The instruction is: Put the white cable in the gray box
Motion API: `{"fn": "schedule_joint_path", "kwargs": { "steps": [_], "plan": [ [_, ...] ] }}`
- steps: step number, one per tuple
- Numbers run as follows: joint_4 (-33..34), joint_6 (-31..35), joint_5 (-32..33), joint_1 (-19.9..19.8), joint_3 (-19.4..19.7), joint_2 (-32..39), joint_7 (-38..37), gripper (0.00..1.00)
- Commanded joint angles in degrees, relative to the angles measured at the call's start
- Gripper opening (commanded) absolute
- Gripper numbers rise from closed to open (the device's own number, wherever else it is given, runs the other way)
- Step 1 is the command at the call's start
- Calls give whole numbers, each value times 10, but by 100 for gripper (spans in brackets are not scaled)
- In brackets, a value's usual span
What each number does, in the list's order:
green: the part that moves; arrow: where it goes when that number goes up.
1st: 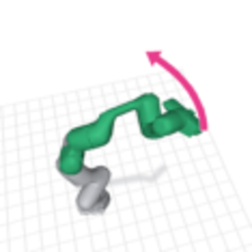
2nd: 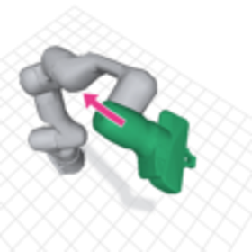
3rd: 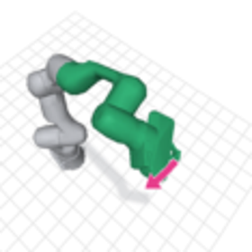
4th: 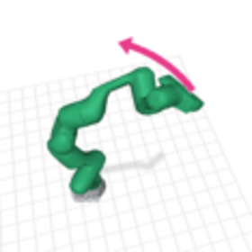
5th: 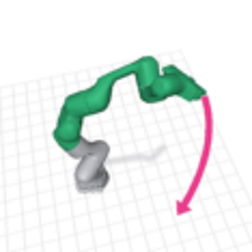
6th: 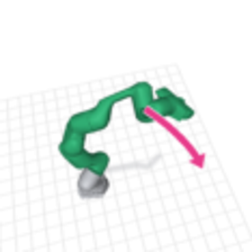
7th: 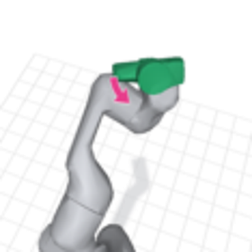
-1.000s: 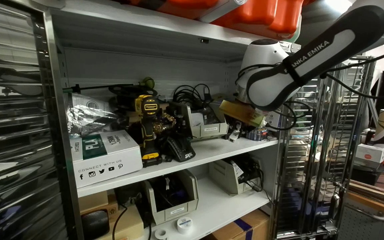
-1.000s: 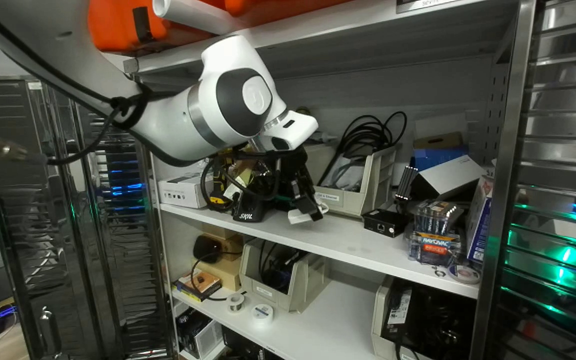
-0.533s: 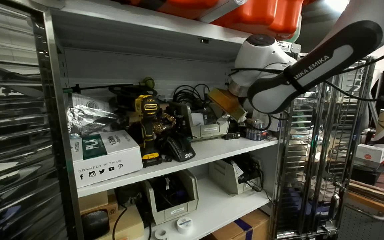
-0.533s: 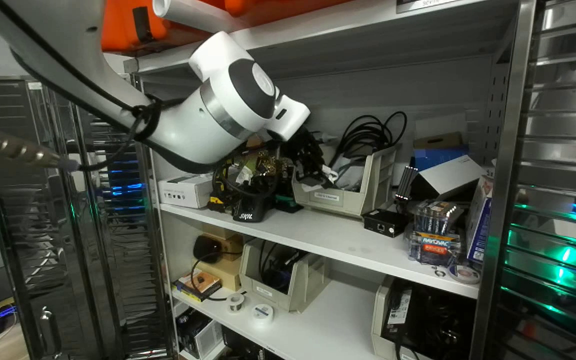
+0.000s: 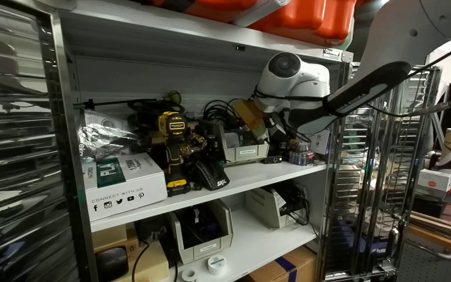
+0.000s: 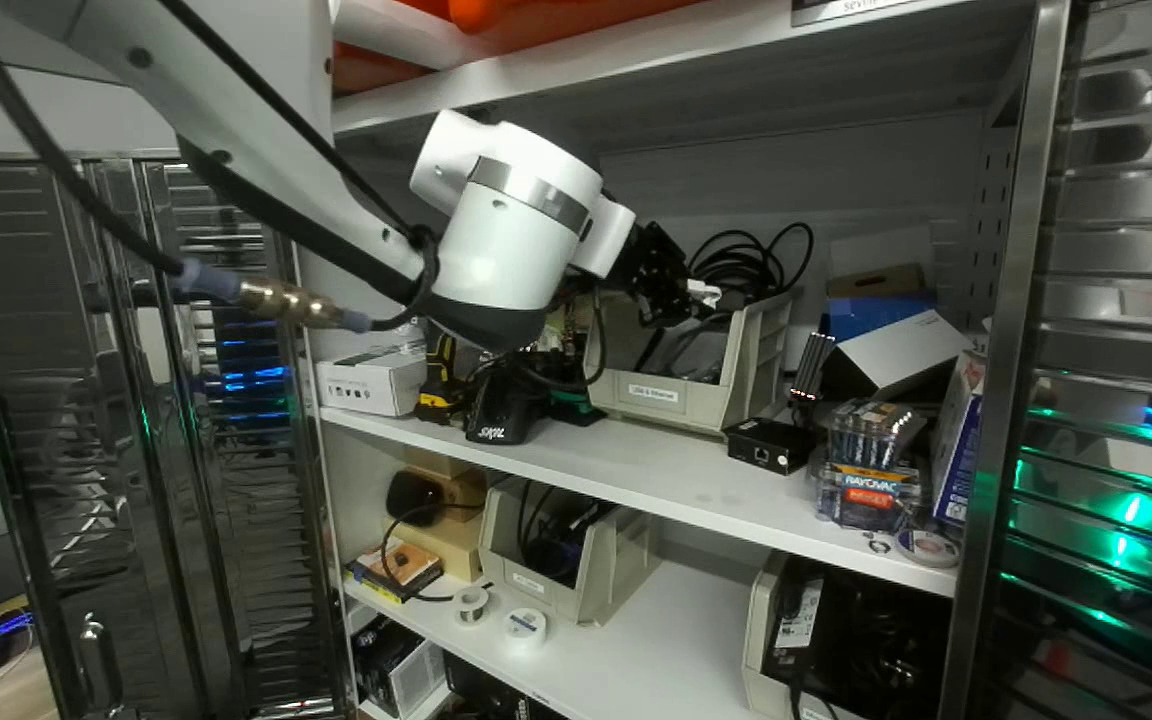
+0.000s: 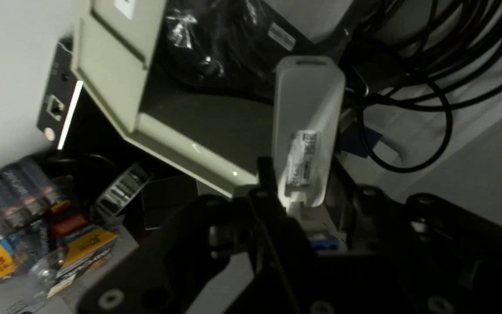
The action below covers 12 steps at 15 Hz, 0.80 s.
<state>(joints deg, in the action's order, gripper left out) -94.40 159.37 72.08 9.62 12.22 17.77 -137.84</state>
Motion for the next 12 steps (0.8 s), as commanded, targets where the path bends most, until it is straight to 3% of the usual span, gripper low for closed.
{"fn": "schedule_joint_path", "kwargs": {
  "steps": [1,4,5,6,7,12],
  "plan": [
    [119,-1,134,41,45,84,-154,8],
    [146,-24,247,57,48,118,-276,8],
    [188,-35,202,45,30,139,-197,21],
    [192,-43,210,46,28,145,-187,56],
    [200,-49,217,48,29,151,-189,57],
    [163,-26,237,45,34,122,-199,95]
  ]
}}
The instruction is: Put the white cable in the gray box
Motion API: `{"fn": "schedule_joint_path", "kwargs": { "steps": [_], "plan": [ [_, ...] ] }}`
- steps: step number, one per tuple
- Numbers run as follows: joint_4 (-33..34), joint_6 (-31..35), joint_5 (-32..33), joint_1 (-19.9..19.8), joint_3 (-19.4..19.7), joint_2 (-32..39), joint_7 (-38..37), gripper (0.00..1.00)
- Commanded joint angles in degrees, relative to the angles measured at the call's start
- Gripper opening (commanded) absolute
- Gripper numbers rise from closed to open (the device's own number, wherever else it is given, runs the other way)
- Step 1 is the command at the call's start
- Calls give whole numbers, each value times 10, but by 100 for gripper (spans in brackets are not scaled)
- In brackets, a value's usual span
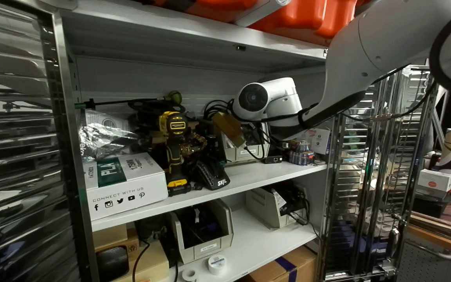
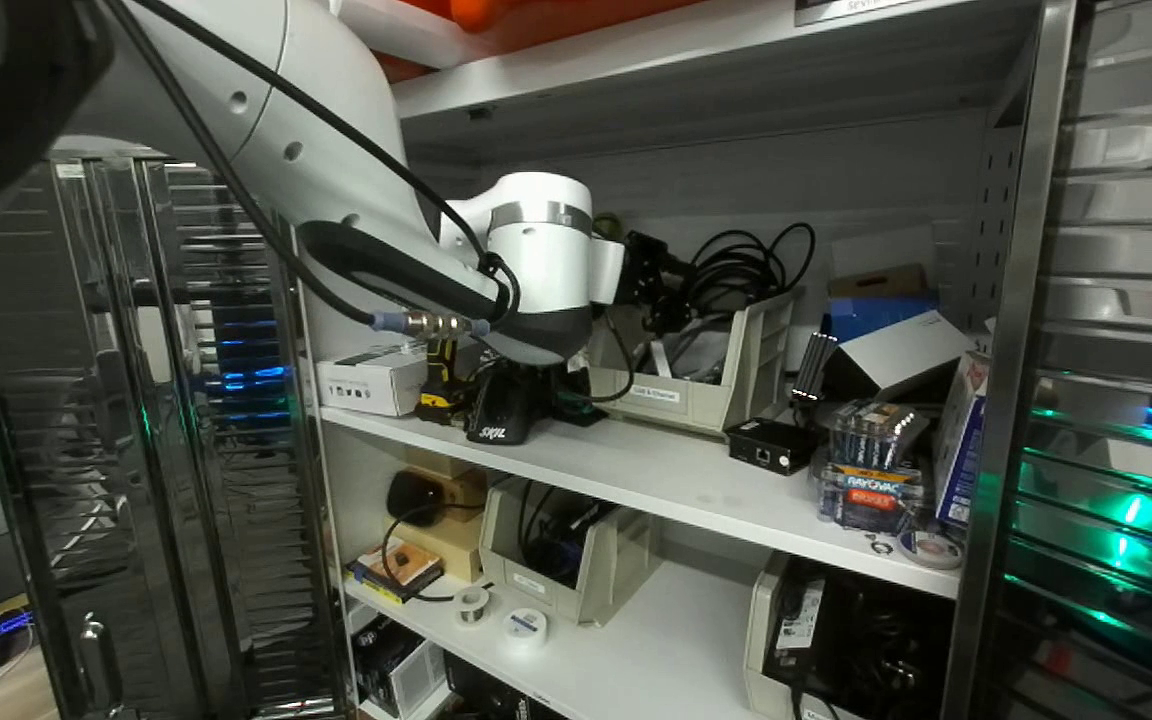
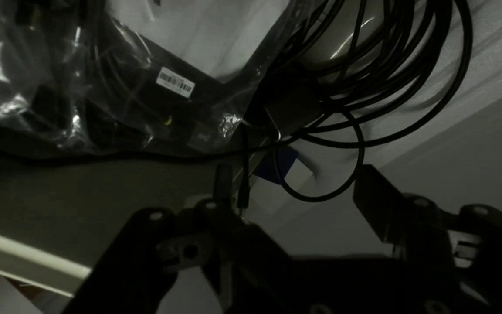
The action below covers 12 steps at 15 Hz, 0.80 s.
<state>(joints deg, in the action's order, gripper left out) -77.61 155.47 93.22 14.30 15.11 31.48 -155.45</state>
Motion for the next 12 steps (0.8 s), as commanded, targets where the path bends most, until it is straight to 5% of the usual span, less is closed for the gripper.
{"fn": "schedule_joint_path", "kwargs": {
  "steps": [1,6,10,11,12],
  "plan": [
    [-26,20,31,-1,7,-31,-23,99],
    [-155,62,66,2,14,-125,4,100],
    [-284,121,26,-6,13,-225,113,100],
    [-317,123,5,-65,-49,-253,171,100],
    [-349,139,-10,-77,-53,-270,205,100]
  ]
}}
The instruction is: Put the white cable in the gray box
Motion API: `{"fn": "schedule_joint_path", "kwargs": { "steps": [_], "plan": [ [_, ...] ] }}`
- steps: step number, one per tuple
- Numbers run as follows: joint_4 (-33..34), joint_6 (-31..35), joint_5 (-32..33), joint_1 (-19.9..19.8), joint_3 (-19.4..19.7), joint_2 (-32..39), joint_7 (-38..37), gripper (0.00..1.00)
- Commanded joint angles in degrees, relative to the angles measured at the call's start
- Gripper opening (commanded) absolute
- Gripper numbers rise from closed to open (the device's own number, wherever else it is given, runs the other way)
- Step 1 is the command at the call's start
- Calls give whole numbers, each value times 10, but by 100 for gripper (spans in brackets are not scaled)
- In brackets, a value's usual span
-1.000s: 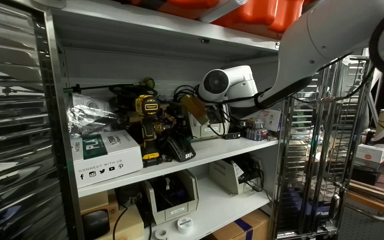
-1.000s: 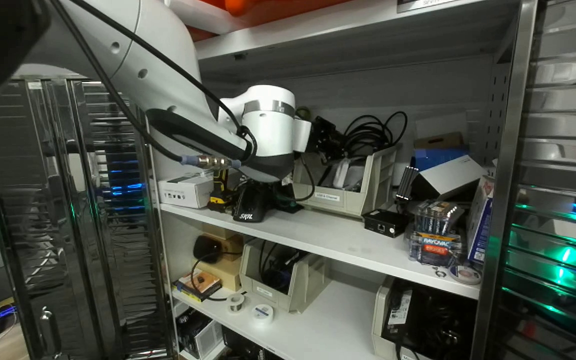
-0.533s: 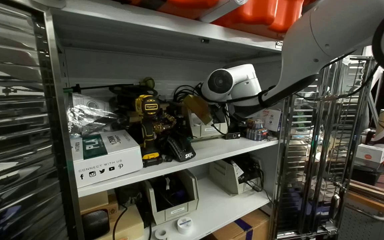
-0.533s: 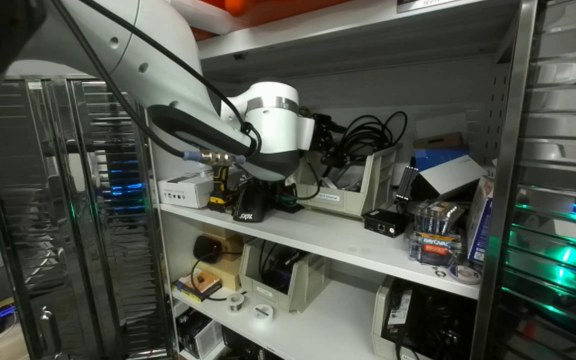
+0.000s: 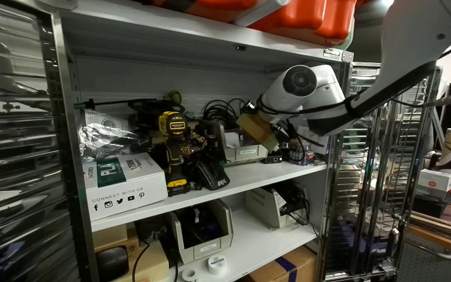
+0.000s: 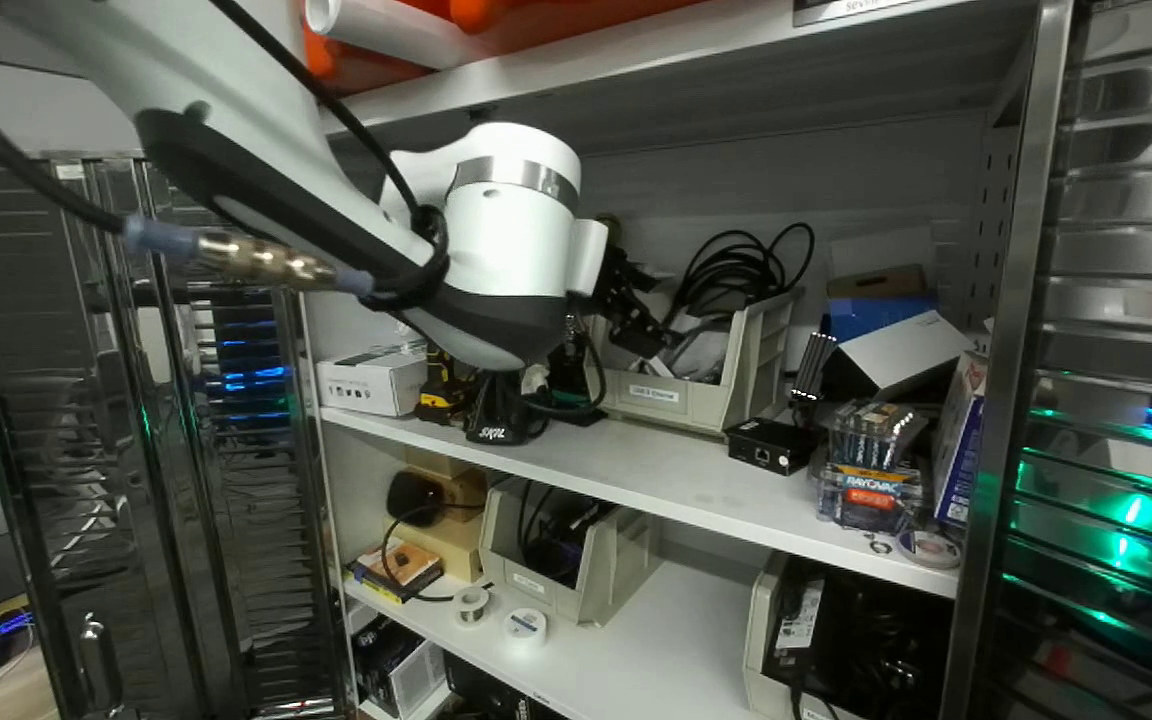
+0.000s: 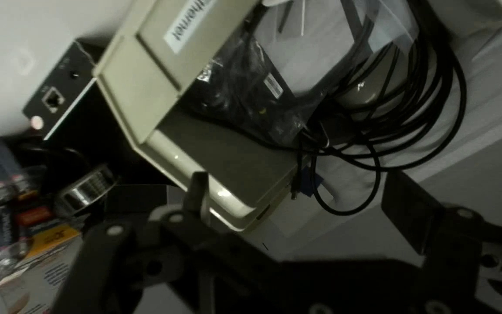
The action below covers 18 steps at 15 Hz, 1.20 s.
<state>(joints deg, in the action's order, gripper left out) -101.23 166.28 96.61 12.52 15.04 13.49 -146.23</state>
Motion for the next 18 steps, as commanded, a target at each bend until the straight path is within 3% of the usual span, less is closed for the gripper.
{"fn": "schedule_joint_path", "kwargs": {
  "steps": [1,4,7,12,14,15,18],
  "plan": [
    [-146,39,-67,-76,-63,-107,154,100],
    [-254,46,-142,-113,-79,-159,279,100],
    [-361,94,-228,-138,-77,-202,403,100],
    [-465,151,-402,-138,-83,-189,611,100],
    [-495,137,-483,-129,-98,-180,697,100],
    [-505,123,-527,-73,-60,-177,740,100],
    [-532,40,-672,-6,-54,-192,871,100]
  ]
}}
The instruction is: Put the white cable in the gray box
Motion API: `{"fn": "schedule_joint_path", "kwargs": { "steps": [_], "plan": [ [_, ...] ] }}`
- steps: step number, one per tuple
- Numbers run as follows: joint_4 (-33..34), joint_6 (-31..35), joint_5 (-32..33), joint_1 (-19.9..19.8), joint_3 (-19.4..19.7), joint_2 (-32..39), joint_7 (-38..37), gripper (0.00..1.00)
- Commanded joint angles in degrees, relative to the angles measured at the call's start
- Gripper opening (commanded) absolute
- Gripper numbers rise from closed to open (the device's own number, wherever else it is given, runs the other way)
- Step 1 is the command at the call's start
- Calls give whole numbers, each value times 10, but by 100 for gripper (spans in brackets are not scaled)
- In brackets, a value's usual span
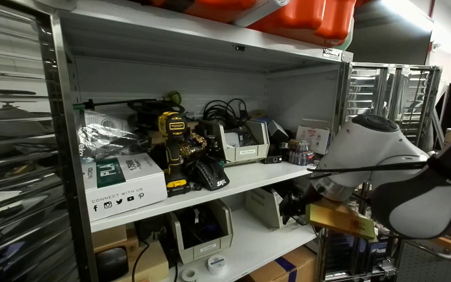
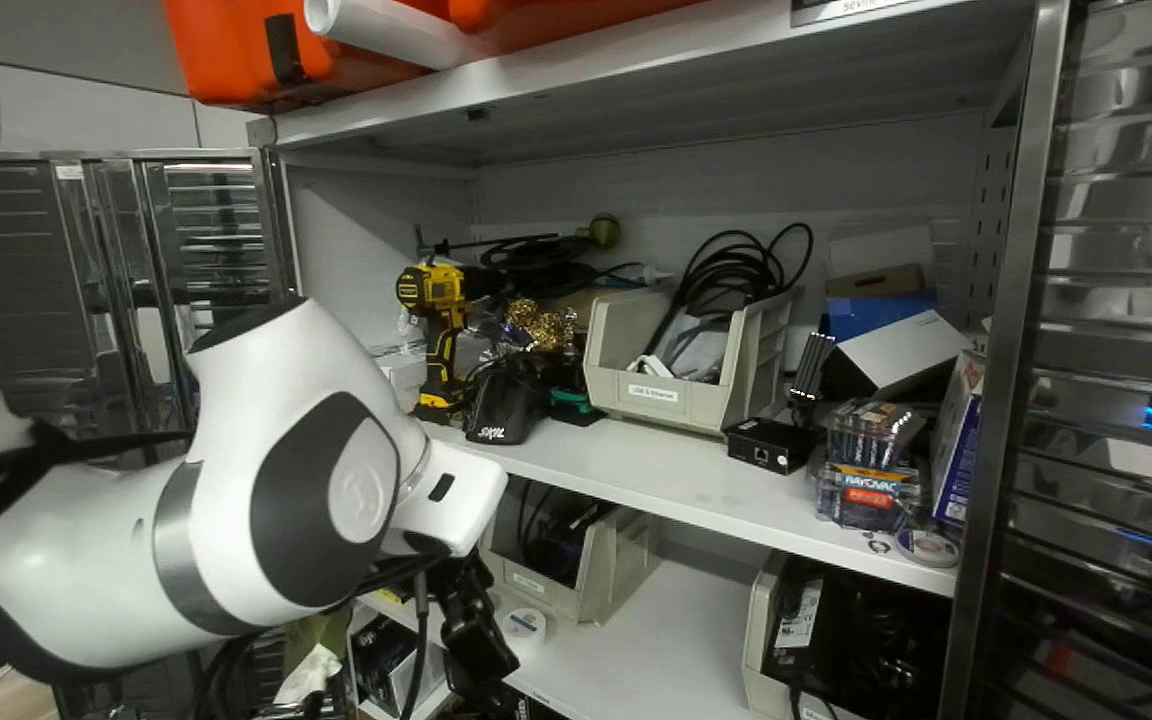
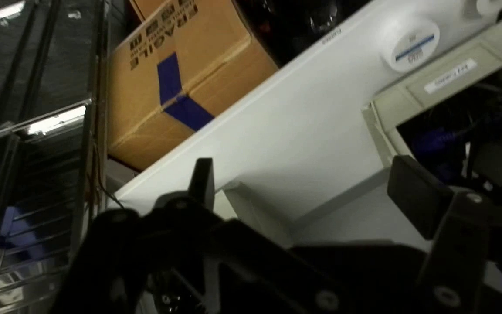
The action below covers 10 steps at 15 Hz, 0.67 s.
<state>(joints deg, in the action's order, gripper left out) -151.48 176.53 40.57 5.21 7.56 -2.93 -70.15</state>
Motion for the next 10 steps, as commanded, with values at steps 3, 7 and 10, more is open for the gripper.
{"fn": "schedule_joint_path", "kwargs": {
  "steps": [3,7,10],
  "plan": [
    [-9,-220,-254,131,28,-61,241,100],
    [0,-250,-286,67,-44,-51,269,100],
    [0,-256,-288,67,-41,-56,280,100]
  ]
}}
